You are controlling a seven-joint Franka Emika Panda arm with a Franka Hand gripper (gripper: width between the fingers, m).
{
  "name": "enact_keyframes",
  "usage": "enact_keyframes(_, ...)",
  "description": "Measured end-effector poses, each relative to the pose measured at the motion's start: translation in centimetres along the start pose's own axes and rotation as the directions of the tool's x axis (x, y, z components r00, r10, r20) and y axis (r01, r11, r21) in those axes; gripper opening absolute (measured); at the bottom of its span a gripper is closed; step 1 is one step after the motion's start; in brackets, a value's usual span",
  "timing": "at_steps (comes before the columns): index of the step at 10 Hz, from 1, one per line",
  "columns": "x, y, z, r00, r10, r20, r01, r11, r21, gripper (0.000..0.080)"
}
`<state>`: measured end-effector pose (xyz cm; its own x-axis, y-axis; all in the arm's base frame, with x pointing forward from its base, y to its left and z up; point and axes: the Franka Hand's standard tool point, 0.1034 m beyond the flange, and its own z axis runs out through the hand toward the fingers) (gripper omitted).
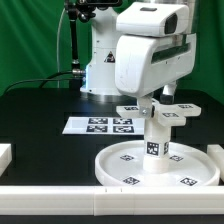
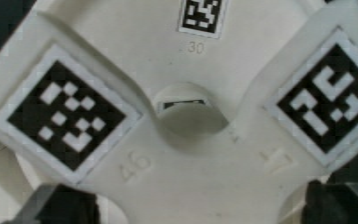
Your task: Assemble round table
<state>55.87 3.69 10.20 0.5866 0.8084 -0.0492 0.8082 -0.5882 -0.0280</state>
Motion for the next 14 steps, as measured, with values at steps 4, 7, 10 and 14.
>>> enact_keyframes(4, -0.07, 0.07, 0.00, 0.993, 0.118, -0.006, -0.118, 0.993, 0.006, 0.0439)
enact_keyframes(7, -0.24, 0.22, 0.03, 0.859, 0.512, -0.012, -0.512, 0.859, 0.019, 0.0439)
enact_keyframes(10, -0.12, 0.03, 0.03, 0.533, 0.846, -0.020, -0.844, 0.533, 0.059, 0.0440)
enact_keyframes(14, 0.35, 0.03, 0.00, 0.200, 0.980, -0.019, -0.976, 0.201, 0.080, 0.0440)
